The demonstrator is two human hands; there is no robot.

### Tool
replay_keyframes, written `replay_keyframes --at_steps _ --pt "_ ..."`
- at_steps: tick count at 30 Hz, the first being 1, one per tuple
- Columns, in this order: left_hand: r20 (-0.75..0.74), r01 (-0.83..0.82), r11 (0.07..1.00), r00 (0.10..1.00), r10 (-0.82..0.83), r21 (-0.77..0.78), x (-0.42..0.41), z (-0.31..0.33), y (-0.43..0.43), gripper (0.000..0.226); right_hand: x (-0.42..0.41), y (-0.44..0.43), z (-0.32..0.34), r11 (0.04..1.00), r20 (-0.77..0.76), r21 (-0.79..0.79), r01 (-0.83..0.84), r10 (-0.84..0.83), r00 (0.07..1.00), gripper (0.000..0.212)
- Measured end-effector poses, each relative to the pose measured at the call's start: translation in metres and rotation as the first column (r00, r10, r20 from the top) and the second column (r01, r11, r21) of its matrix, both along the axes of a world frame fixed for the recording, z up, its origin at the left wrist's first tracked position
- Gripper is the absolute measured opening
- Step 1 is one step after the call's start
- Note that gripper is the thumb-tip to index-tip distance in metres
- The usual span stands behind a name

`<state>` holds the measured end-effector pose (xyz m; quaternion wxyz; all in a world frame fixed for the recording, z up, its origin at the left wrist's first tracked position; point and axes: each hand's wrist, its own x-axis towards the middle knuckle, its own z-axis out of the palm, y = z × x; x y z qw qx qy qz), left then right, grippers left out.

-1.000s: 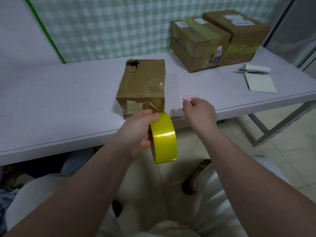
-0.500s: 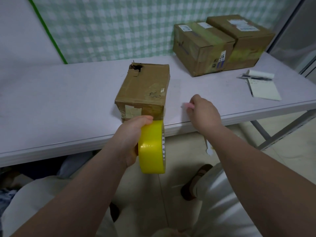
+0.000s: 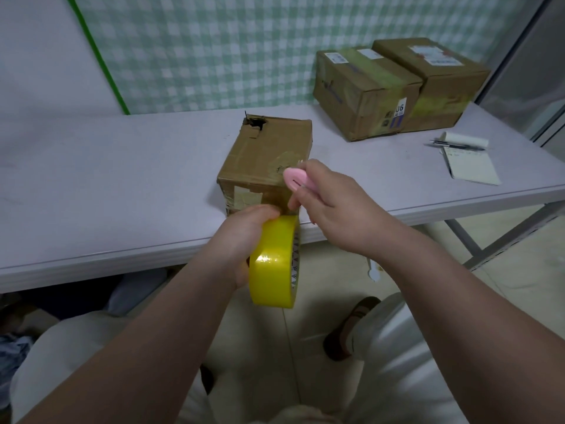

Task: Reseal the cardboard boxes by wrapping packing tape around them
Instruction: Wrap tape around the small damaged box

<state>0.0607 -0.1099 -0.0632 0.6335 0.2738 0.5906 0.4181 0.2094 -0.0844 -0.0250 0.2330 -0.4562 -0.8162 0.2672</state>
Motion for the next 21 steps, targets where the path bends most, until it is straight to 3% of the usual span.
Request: replay_keyframes --at_steps 5,12,21 --pt "-0.038 0.031 0.999 0.999 -0.03 0.027 -0.004 0.006 -0.003 0.017 -0.012 0.007 0.0 0.997 0.091 0.079 0.025 -0.032 0.995 0.021" --pt "-0.042 0.041 0.999 0.998 -0.04 0.034 -0.006 0.007 -0.006 0.02 -0.013 0.011 0.01 0.995 0.18 0.096 -0.013 -0.004 0.984 0.026" --pt "-0.049 0.025 0.998 0.999 -0.023 0.049 -0.007 0.004 -0.008 0.007 -0.025 -0.001 0.024 0.991 0.552 0.126 -0.052 -0.027 0.833 0.021"
